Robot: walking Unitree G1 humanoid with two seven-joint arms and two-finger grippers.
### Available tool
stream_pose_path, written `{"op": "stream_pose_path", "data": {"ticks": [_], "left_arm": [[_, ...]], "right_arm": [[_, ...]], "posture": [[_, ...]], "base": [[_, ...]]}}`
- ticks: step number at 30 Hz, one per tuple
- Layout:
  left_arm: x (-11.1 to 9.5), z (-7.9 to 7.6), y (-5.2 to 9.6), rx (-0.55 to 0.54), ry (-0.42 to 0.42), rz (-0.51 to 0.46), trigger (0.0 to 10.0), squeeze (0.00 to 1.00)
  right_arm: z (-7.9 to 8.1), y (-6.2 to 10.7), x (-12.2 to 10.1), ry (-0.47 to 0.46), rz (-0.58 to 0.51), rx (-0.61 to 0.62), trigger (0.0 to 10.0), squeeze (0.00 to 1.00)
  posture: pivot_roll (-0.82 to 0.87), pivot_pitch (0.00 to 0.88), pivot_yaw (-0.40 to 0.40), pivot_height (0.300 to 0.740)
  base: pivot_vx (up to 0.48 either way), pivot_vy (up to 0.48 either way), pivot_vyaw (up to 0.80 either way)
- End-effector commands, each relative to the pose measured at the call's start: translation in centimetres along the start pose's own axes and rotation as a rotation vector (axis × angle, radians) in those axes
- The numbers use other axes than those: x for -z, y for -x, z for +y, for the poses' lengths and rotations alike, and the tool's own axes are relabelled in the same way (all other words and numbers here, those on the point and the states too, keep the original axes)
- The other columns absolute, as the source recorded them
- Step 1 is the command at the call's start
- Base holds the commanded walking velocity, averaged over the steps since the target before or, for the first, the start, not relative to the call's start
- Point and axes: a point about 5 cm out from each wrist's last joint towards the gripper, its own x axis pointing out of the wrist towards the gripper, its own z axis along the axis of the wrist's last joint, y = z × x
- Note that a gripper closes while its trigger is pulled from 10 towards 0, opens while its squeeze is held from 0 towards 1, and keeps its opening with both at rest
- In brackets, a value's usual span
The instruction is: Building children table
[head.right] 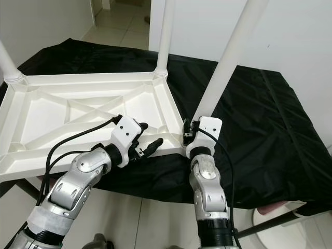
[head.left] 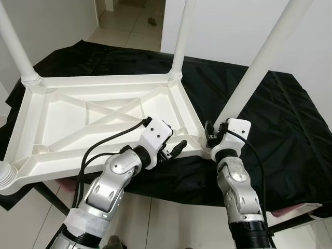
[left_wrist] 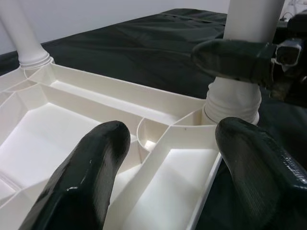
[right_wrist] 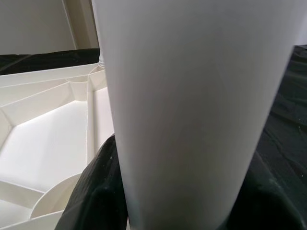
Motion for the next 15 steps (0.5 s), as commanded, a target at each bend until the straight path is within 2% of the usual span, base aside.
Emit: {"op": "stream_pose_path", "data": {"ticks": [1, 2, 3, 4, 7, 13, 14, 15], "left_arm": [[0.5, 0.3, 0.0, -0.059, 0.039, 0.010, 10.0, 0.00], [0.5, 0.3, 0.0, -0.059, 0.039, 0.010, 10.0, 0.00], [0.9, 1.0, 0.0, -0.099, 0.109, 0.023, 10.0, 0.00], [1.0, 1.2, 0.0, -0.105, 0.125, 0.031, 10.0, 0.00], [1.3, 1.6, -0.2, -0.111, 0.087, 0.042, 10.0, 0.00], [1.9, 1.8, -0.2, -0.096, 0.081, 0.072, 10.0, 0.00], [2.0, 1.9, -0.1, -0.092, 0.078, 0.073, 10.0, 0.00], [2.0, 1.9, -0.1, -0.093, 0.073, 0.074, 10.0, 0.00]], "right_arm": [[0.1, 0.4, 1.0, -0.015, 0.053, 0.005, 10.0, 0.00], [0.1, 0.4, 1.0, -0.015, 0.053, 0.005, 10.0, 0.00], [-0.7, 0.2, 1.0, -0.010, 0.030, 0.023, 10.0, 1.00], [-1.0, 0.1, 0.8, -0.013, 0.016, 0.021, 10.0, 1.00], [-1.3, -0.3, 0.2, -0.013, -0.023, -0.011, 10.0, 1.00], [-1.7, -0.7, -0.6, -0.022, -0.060, -0.077, 10.0, 1.00], [-2.0, -0.8, -0.7, -0.027, -0.056, -0.131, 10.0, 0.00], [-2.3, -1.0, -0.7, -0.025, -0.050, -0.187, 10.0, 0.00]], "posture": [[0.03, 0.008, -0.028, 0.740], [0.03, 0.008, -0.028, 0.740], [0.03, 0.000, -0.012, 0.740], [0.03, 0.000, -0.011, 0.740], [0.03, 0.000, -0.015, 0.740], [0.04, 0.000, -0.018, 0.740], [0.04, 0.000, -0.024, 0.740], [0.04, 0.000, -0.025, 0.740]], "base": [[0.000, 0.000, 0.00], [0.000, 0.000, 0.00], [0.000, 0.000, 0.00], [0.000, 0.000, 0.00], [0.000, 0.000, 0.00], [0.000, 0.000, 0.00], [0.000, 0.000, 0.00], [0.000, 0.000, 0.00]]}}
